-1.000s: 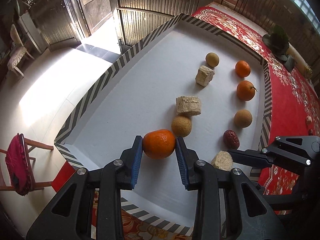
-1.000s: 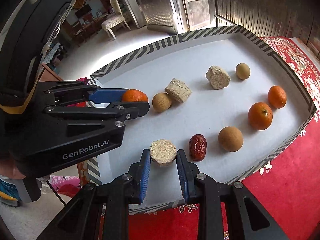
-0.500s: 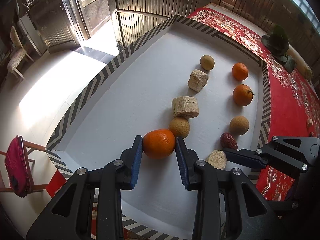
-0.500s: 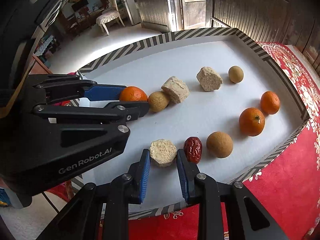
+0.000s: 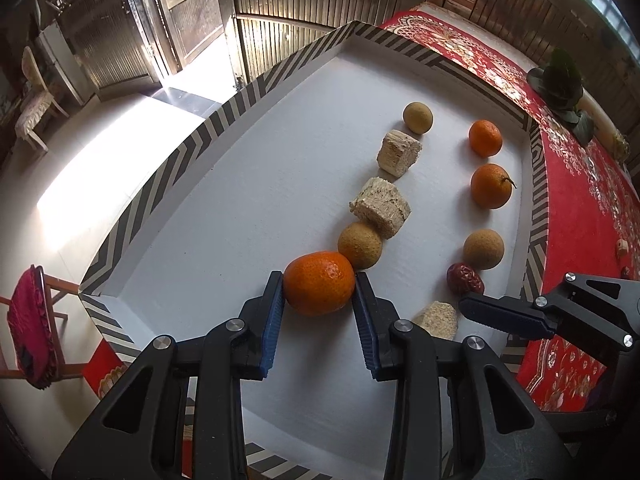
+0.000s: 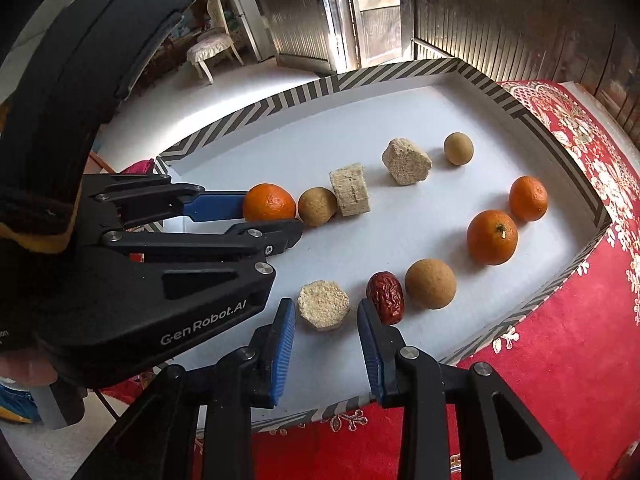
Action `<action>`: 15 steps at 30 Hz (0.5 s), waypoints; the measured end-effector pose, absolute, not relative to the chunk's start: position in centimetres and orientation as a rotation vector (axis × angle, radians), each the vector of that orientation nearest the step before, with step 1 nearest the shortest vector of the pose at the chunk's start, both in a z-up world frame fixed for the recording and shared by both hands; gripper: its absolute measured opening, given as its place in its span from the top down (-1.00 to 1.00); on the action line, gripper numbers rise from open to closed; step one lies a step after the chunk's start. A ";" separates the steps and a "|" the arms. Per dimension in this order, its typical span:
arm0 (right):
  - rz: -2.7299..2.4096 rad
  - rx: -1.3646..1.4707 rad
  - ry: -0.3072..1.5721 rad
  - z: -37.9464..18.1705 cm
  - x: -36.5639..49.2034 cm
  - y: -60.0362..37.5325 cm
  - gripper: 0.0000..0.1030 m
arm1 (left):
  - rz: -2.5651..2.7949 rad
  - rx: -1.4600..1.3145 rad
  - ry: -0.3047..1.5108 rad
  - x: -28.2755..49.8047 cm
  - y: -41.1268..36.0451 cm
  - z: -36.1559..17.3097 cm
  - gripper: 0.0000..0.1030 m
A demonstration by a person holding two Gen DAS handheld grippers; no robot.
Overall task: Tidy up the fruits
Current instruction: 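Lower orange and cake piece onto the tray and open both tools, then withdraw both tools from the tray back over the tablecloth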
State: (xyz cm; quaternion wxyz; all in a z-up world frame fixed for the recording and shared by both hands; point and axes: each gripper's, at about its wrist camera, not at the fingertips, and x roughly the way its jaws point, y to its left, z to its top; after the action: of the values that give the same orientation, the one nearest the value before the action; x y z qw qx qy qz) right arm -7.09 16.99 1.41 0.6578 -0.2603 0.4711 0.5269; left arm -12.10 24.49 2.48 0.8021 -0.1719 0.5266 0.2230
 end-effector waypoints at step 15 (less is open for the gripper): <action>1.165 -0.495 1.018 5.0 -6.3 13.5 0.37 | 0.499 -0.353 1.062 -12.2 24.4 5.7 -0.03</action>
State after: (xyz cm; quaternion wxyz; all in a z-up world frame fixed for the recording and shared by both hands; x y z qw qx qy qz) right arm -6.33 13.47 4.96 0.6878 -0.2210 0.4550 0.5206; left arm -12.22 24.42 5.69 0.8180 -0.1655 0.4986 0.2342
